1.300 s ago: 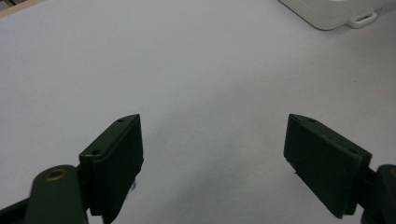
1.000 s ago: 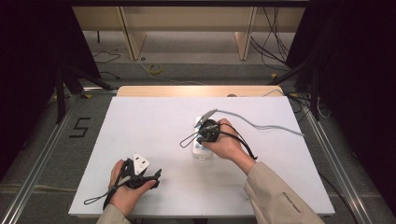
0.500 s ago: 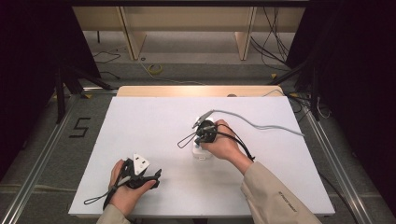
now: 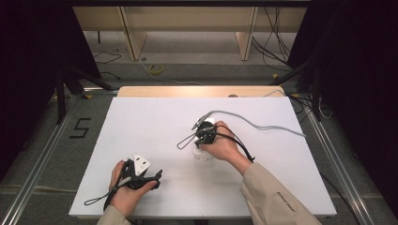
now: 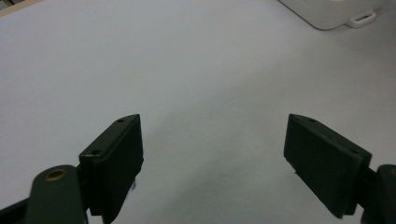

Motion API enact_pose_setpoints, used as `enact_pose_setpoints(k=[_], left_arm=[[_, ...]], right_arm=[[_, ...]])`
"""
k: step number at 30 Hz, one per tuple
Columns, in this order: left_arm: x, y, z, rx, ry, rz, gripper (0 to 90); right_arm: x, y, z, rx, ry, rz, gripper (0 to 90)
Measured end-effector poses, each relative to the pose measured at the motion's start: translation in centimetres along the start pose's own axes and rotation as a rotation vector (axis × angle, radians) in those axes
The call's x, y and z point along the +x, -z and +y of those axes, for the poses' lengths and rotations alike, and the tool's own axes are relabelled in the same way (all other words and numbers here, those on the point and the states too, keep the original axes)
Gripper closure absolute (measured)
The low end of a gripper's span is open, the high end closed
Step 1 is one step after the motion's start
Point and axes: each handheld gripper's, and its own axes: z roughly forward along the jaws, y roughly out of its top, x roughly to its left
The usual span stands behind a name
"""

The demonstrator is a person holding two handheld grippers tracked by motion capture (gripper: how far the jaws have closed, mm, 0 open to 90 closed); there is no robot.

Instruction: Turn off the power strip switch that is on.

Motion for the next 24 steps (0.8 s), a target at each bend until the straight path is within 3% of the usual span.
enact_pose_setpoints(k=[24], left_arm=[[-0.08,0.03,0.01,0.002,-0.003,0.001,19.5]], right_arm=[[0.23,-0.19,0.54,0.045,-0.027,-0.011,90.0]])
